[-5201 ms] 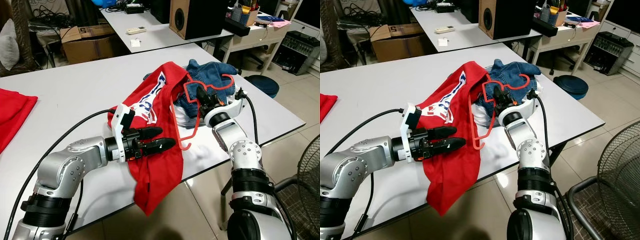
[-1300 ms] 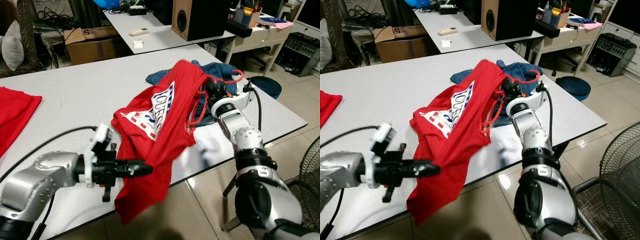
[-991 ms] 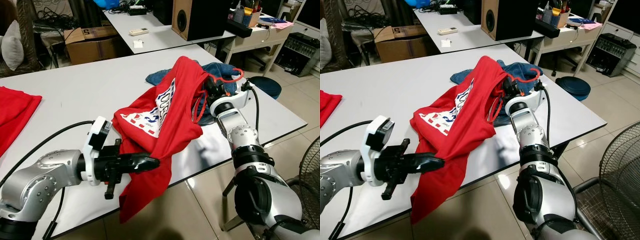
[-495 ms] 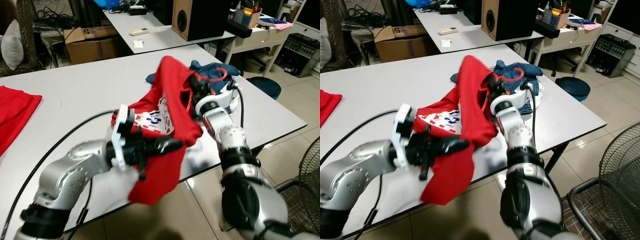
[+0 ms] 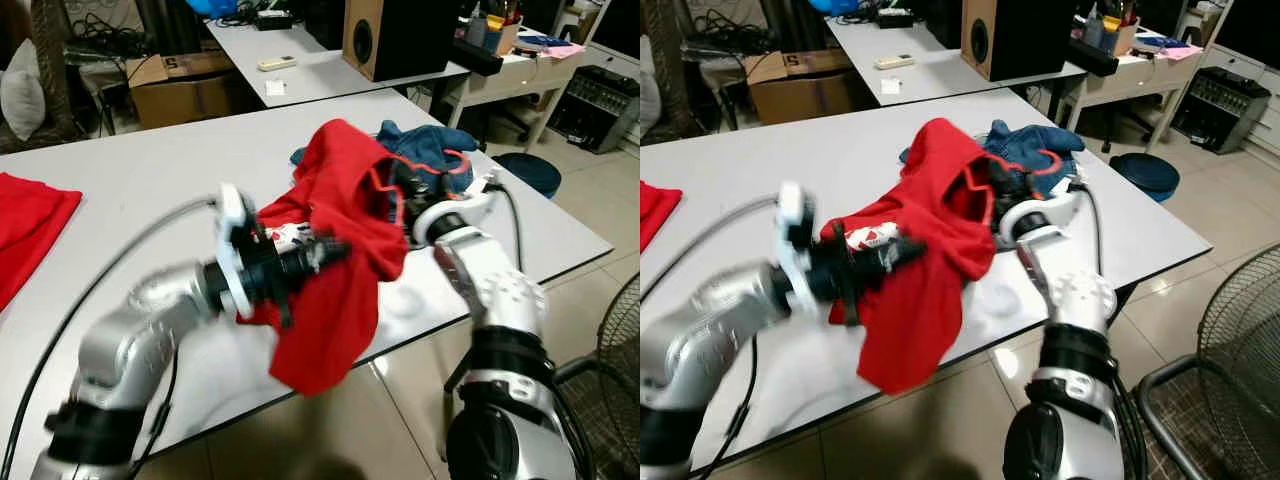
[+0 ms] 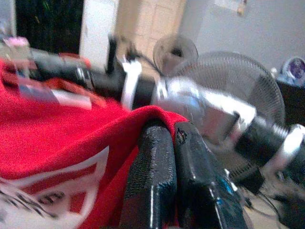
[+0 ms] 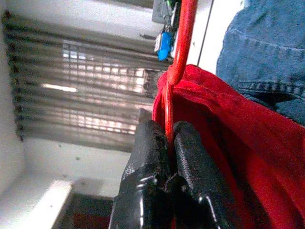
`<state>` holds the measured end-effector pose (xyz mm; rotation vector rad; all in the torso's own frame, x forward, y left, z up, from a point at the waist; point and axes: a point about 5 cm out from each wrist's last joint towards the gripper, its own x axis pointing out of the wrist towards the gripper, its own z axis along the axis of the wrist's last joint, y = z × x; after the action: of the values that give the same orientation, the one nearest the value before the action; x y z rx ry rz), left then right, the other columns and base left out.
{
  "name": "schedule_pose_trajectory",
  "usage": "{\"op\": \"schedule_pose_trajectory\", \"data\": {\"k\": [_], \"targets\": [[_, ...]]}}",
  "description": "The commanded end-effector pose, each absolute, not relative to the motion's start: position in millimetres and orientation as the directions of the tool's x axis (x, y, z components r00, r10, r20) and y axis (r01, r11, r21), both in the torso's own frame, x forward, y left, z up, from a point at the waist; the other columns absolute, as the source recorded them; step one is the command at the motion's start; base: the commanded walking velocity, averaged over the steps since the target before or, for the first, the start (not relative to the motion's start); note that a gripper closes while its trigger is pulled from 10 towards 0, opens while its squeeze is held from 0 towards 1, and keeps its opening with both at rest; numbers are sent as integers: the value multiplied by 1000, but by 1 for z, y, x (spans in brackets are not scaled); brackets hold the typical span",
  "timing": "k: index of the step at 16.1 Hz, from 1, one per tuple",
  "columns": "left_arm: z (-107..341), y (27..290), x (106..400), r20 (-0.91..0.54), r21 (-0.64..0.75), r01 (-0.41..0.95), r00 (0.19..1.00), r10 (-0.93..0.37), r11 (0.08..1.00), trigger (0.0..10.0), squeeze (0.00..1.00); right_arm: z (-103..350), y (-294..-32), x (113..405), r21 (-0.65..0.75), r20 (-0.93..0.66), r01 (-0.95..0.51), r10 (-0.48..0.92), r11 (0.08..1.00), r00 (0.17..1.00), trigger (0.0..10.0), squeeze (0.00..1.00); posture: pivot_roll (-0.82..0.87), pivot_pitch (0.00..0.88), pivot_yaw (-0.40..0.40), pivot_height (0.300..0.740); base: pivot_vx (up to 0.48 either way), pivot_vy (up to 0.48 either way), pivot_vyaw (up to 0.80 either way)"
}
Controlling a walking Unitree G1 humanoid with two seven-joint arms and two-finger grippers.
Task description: Hang hanger
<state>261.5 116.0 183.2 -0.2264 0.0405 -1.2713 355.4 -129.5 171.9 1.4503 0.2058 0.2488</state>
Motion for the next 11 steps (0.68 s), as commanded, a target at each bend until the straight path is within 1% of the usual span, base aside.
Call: {"op": "schedule_pose_trajectory", "data": {"k": [1,2,3,4,5,6,7,8,11], "targets": [[180,114,263,49,-167,936,320,-946,309,0,0,170,-121,352,999,11,-26,305,45,952,10000,0,27,0,-11,740,0,0,0],[177,117,269,33,-150,915,383,-923,374,0,0,170,-121,351,999,0,-17,312,51,950,10000,0,27,0,-13,740,0,0,0],[176,119,272,35,-141,904,412,-910,404,0,0,170,-121,350,998,-5,-13,317,55,948,10000,0,28,0,-15,740,0,0,0],[176,125,277,27,-111,878,471,-882,466,7412,0,170,-122,348,998,-12,-8,323,59,946,10000,0,28,0,-15,740,0,0,0],[174,132,279,5,-92,864,497,-868,495,10000,0,171,-124,348,998,-19,-2,328,65,944,10000,0,32,0,-20,740,0,0,0],[172,139,277,-15,-93,860,504,-864,503,10000,957,173,-127,348,997,-23,-2,331,73,943,10000,0,32,0,-20,740,0,0,0],[172,142,277,-21,-80,853,515,-857,515,10000,957,174,-128,348,997,-22,-3,332,75,943,10000,0,32,0,-20,740,0,0,0],[171,145,276,-33,-78,856,511,-859,512,10000,1000,175,-130,349,996,-24,-5,334,85,942,10000,0,40,0,-27,740,0,0,0],[169,151,275,-50,-76,852,516,-855,519,10000,1000,175,-134,352,986,-32,-27,346,165,938,10000,0,46,0,-31,740,0,0,0]]}}
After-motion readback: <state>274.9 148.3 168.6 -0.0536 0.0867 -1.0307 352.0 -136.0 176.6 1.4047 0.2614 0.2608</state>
